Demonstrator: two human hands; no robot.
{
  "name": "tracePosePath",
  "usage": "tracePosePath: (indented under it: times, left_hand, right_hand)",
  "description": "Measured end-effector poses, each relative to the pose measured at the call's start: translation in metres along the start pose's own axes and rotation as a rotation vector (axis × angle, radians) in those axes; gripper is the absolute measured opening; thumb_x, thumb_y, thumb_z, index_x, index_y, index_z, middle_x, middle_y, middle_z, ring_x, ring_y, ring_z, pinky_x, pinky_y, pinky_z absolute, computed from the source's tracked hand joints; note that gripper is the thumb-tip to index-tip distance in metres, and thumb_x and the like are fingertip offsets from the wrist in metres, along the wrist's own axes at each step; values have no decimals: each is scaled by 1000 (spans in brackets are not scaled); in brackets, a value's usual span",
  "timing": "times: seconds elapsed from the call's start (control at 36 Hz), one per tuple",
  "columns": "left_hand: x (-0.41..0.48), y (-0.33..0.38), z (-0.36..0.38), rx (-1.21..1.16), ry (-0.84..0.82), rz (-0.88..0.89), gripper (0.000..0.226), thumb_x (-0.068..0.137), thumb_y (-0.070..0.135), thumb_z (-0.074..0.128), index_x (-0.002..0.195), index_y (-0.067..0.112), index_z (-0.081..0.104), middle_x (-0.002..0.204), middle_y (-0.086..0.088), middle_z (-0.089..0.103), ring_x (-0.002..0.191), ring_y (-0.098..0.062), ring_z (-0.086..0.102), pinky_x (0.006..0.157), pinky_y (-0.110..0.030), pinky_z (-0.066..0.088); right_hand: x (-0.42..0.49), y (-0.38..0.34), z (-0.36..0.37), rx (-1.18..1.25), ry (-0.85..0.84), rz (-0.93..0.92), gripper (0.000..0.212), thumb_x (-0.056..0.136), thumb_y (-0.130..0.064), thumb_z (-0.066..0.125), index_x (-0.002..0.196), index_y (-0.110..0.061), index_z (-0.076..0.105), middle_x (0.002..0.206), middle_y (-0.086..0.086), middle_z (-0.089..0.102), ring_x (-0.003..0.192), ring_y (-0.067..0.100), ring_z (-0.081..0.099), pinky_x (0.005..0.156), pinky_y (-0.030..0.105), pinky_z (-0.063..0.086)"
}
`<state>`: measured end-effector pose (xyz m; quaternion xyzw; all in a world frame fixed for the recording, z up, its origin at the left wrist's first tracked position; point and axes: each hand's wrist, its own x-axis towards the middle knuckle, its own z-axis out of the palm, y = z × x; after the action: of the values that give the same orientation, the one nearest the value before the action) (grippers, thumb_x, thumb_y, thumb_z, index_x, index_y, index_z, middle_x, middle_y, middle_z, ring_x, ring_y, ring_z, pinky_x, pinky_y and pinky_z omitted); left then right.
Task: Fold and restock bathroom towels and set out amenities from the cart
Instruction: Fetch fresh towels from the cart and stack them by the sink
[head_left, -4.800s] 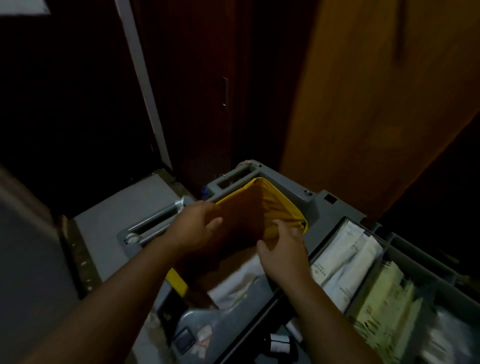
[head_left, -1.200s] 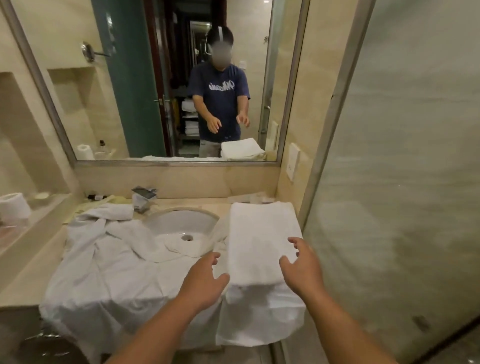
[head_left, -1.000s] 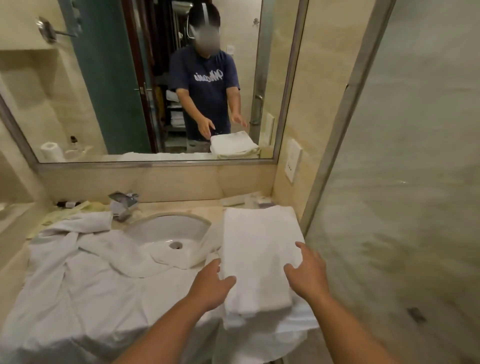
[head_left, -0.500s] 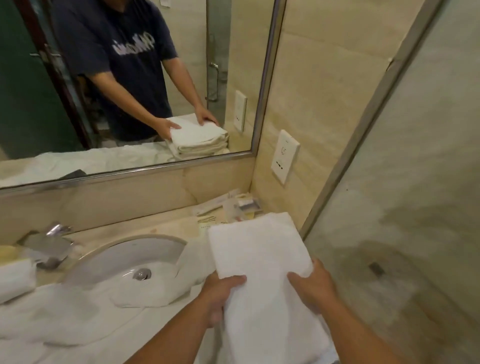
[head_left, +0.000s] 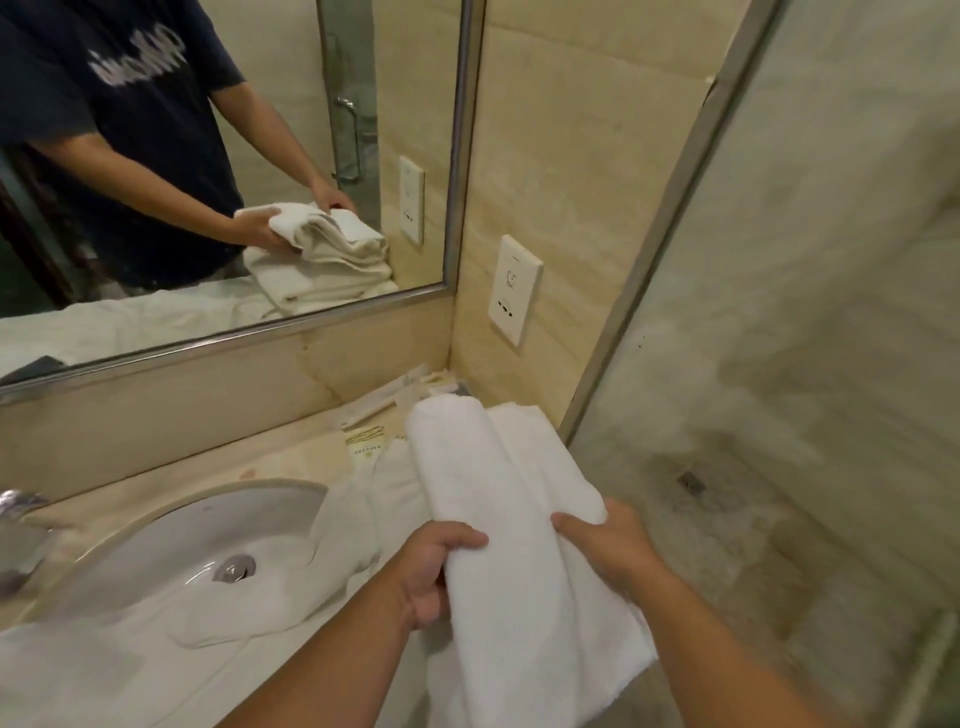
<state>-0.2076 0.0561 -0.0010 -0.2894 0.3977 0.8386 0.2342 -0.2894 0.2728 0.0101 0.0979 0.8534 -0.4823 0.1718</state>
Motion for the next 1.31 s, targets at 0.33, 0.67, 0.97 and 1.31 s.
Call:
tracePosePath:
  times: [0.33, 0.67, 0.97, 1.31]
  left_hand:
    - [-54, 12, 83, -49, -466, 120, 84, 18, 4, 92, 98, -13, 76, 94, -30, 73, 76, -44, 74, 60, -46, 62]
    - [-171, -73, 236, 227, -686, 251, 38, 19, 9, 82, 52, -4, 71, 56, -16, 68, 48, -28, 68, 42, -23, 52]
    - [-221, -231, 377, 494, -766, 276, 60, 50, 3, 68, 109, -2, 71, 91, -20, 74, 77, -37, 71, 62, -39, 61]
    - [-250, -449, 542, 838, -1037, 523, 52, 64, 13, 63, 113, 31, 62, 100, 9, 78, 94, -15, 75, 72, -34, 60]
  right_hand:
    - [-61, 2, -83, 732, -204, -45, 83, 66, -44, 93, 133, -7, 62, 122, 13, 74, 108, 26, 73, 82, 36, 61]
    - [-236, 59, -228, 1045, -89, -220, 96, 30, -43, 104, 115, -5, 78, 117, 18, 74, 100, 30, 75, 77, 38, 63]
    - [-446, 199, -362, 1124, 520, -516, 84, 68, -28, 93, 140, -5, 58, 138, 27, 60, 125, 47, 60, 104, 63, 48]
    - [-628, 346, -442, 1064, 1173, -379, 51, 90, -12, 73, 137, -9, 56, 127, 21, 69, 114, 41, 68, 96, 60, 55]
